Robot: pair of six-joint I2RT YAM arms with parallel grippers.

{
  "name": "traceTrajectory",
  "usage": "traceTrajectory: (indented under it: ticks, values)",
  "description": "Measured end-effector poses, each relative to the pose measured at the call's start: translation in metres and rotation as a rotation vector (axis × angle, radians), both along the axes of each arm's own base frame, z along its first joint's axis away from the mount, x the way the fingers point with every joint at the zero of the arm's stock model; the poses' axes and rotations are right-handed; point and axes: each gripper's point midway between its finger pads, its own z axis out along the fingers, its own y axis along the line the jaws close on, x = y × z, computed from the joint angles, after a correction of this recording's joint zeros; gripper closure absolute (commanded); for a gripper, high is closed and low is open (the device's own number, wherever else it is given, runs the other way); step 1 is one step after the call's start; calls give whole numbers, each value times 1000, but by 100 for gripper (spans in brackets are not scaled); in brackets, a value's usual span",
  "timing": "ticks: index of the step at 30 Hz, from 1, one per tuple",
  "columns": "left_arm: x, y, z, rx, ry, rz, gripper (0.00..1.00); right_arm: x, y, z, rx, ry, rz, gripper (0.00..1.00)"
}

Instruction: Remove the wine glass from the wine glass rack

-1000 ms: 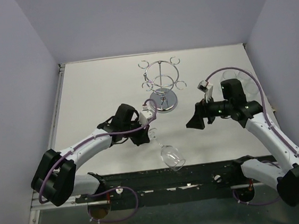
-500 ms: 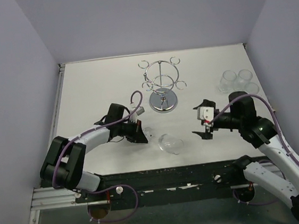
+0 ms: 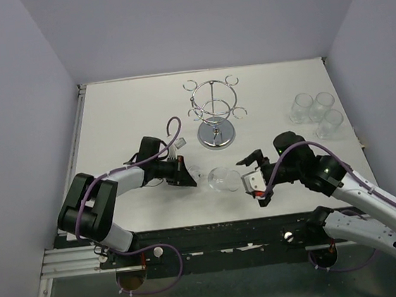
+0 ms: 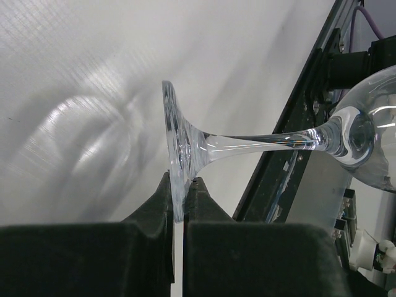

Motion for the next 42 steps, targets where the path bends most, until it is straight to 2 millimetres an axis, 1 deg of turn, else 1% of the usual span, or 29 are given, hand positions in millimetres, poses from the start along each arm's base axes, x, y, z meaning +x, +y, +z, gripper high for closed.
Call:
traceTrajectory:
  ticks: [4, 16, 22, 24, 34, 42]
  values:
    - [2, 1, 1, -5, 6, 11, 100, -2, 11, -4, -7, 15, 17, 0]
    - [4, -2, 4, -24, 24, 23, 100, 6, 34, 4, 43, -18, -5, 0]
    - [4, -3, 4, -31, 42, 26, 100, 6, 40, -10, 27, -24, 2, 0]
    - [3, -3, 4, -31, 44, 27, 100, 8, 42, -12, 29, -34, -1, 0]
    - [5, -4, 6, -43, 41, 26, 100, 12, 56, -6, 72, -72, 8, 1]
    - [4, -5, 8, -50, 41, 23, 100, 10, 63, -4, 85, -79, 23, 4]
